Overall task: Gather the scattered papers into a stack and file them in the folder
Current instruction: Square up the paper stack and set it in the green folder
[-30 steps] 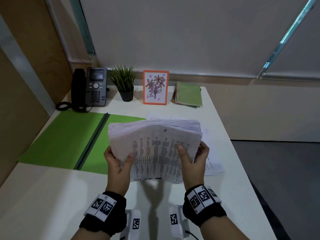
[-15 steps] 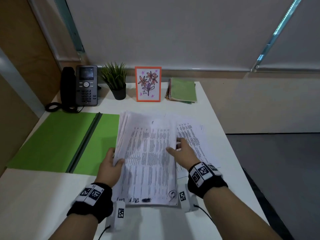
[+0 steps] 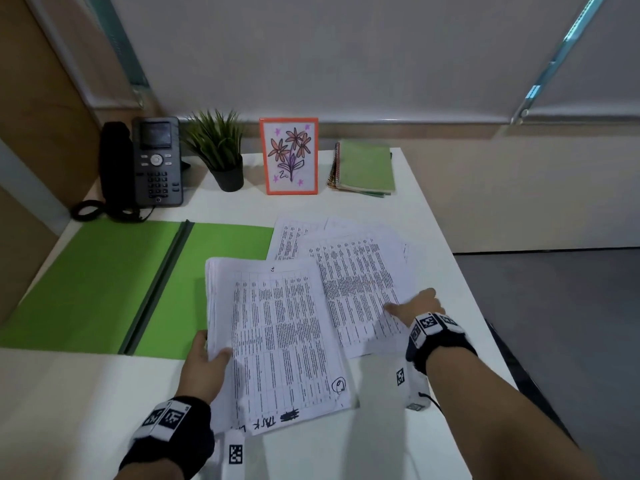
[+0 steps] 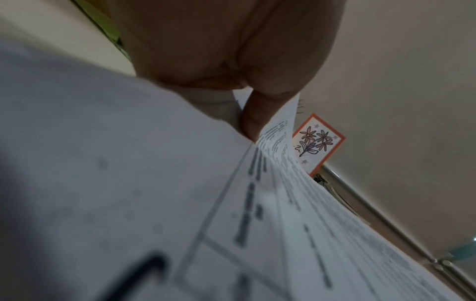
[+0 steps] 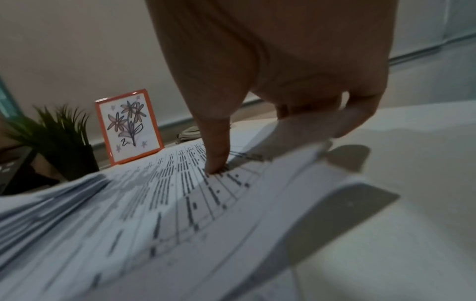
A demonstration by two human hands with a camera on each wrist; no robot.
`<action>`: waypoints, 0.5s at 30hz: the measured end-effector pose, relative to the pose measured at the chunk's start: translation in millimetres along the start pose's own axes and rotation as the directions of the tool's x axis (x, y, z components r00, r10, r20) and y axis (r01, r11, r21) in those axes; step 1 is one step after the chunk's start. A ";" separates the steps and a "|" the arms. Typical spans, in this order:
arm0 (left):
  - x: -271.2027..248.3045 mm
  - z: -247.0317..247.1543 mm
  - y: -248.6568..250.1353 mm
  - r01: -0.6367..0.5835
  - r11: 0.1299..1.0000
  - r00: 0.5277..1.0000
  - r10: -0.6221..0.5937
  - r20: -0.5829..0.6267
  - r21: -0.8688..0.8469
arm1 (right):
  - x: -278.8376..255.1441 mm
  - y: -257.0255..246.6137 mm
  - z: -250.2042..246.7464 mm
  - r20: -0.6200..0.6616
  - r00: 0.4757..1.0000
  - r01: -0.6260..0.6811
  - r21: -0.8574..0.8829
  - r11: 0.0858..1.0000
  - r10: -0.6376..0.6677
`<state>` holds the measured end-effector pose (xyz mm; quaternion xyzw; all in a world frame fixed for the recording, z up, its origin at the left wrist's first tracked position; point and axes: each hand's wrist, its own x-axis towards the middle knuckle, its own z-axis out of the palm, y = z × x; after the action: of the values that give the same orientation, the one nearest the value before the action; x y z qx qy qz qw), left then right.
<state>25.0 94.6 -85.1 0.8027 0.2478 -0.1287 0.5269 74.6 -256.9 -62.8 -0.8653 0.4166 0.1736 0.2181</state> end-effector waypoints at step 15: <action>1.7 -3.6 -12.4 -0.001 0.994 0.999 -0.003 -0.037 -0.108 | -13.8 -7.8 4.3 -0.195 0.973 0.205 0.511 0.834 -0.120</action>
<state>19.6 102.3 -94.1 0.7751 0.2645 -0.1001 0.5650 72.1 -241.3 -58.0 -0.8151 0.3884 -0.0343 0.4285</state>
